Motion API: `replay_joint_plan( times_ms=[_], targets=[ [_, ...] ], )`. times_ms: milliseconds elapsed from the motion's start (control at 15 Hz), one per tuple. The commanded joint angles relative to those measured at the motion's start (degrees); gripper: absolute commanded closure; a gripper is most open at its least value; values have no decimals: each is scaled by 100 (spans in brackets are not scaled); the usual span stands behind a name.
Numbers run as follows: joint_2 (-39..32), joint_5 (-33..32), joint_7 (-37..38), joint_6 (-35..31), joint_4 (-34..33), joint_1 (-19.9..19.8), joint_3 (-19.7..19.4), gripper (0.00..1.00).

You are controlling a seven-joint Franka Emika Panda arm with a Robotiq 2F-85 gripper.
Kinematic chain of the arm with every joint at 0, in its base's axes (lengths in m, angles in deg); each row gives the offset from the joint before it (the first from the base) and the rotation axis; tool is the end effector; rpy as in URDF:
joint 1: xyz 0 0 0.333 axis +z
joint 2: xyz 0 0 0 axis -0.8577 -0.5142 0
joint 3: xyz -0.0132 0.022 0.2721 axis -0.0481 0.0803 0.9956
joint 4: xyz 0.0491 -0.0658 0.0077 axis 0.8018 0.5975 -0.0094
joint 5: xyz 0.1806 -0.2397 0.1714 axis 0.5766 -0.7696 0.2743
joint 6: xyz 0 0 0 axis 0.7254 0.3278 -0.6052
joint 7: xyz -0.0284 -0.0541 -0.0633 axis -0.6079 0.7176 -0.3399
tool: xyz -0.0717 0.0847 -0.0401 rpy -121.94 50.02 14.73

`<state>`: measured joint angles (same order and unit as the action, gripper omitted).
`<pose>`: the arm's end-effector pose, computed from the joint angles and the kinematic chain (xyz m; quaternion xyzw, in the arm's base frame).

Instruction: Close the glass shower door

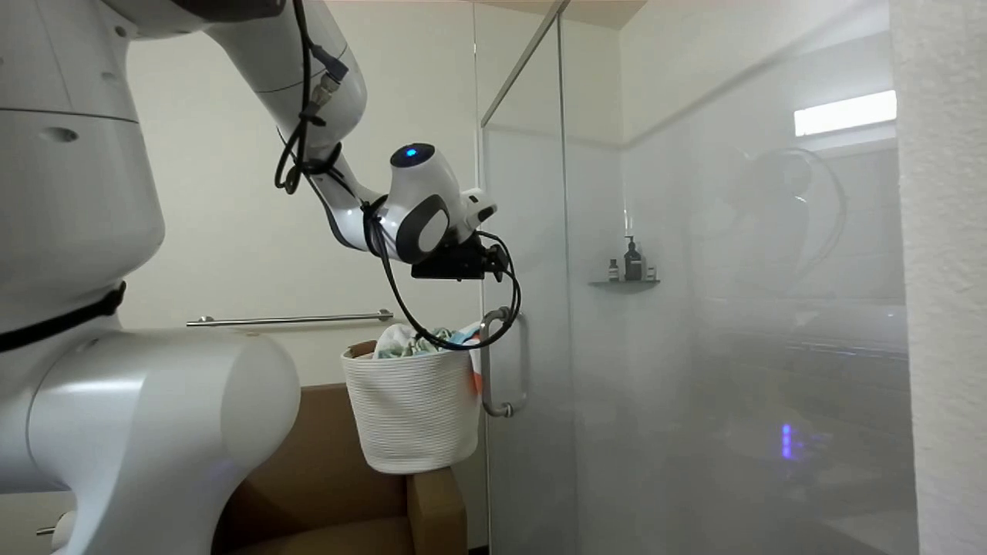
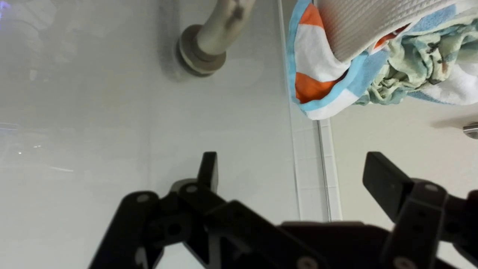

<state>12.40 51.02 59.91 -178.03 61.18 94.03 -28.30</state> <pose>0.4674 0.0691 0.5078 -0.8649 -0.0929 -0.4850 0.0901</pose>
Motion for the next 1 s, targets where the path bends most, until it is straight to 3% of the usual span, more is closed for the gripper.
replay_joint_plan(
  times_ms=[0,933],
  targets=[
    [-124,-158,-26,-319,38,-335,200,0],
    [-332,-117,-5,-653,59,-1517,1157,0]
  ],
)
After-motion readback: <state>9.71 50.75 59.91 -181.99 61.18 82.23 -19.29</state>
